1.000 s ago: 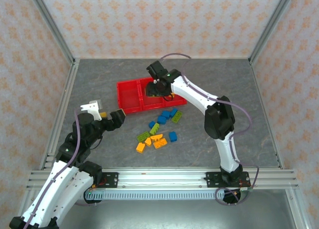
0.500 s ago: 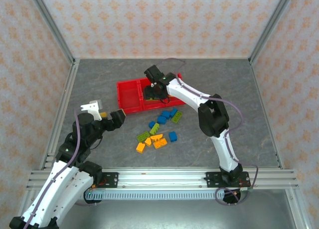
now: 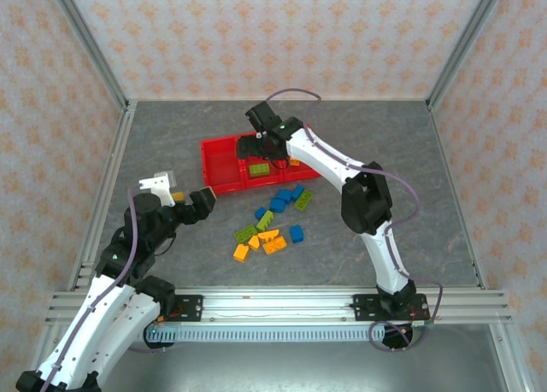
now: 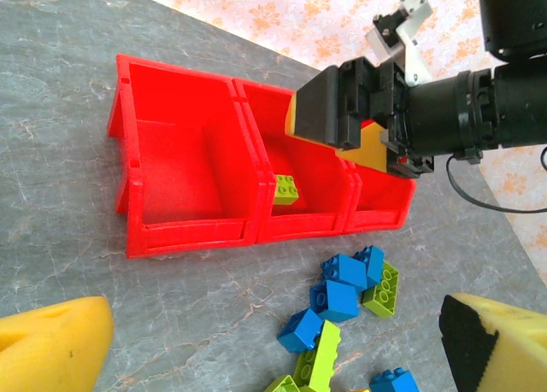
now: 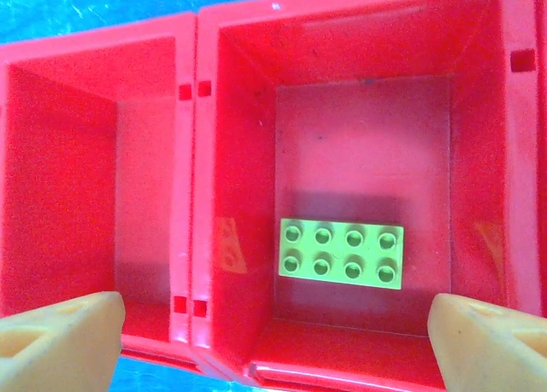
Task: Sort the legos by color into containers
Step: Place the lego in the container, then pick up the lego from the center of the table.
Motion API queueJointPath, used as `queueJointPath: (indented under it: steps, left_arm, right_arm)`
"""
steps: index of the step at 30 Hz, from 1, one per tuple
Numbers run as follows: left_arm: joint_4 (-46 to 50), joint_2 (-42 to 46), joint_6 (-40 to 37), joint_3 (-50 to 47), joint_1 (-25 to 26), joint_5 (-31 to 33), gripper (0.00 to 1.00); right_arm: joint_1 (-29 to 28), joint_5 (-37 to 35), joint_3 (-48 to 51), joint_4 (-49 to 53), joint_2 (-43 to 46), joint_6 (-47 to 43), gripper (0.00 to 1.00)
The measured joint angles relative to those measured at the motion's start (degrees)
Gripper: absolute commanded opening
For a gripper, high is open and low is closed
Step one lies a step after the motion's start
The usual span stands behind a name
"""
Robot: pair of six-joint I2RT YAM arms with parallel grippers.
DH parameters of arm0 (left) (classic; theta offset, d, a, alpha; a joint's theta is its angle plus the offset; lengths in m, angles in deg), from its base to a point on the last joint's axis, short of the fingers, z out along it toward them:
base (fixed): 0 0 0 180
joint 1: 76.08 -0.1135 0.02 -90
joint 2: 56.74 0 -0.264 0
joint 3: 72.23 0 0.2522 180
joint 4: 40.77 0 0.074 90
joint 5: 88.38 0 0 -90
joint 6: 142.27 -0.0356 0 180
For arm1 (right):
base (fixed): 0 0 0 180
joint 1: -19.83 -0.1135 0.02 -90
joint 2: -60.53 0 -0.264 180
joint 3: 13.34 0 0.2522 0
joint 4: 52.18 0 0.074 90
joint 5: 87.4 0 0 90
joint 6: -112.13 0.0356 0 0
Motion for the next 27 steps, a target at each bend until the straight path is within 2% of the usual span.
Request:
queueJointPath:
  steps: [5,14,20,27]
  left_arm:
    - [-0.02,0.0,0.0,0.0,0.0,0.0,0.99]
    - [-0.04,0.0,0.0,0.0,0.0,0.0,0.99]
    - [-0.15,0.0,0.02,0.0,0.0,0.0,0.99]
    - [-0.2,0.0,0.0,0.0,0.0,-0.26,0.99]
  right_arm:
    - [0.0,-0.83,-0.68,1.16,2.45,0.74,1.0]
    - [0.0,-11.91,1.16,6.25,14.56,3.78,1.0]
    - [0.0,-15.98,18.67,4.98,25.51,9.33,1.0]
    - [0.0,-14.67,41.46,0.35,29.64,14.49,0.92]
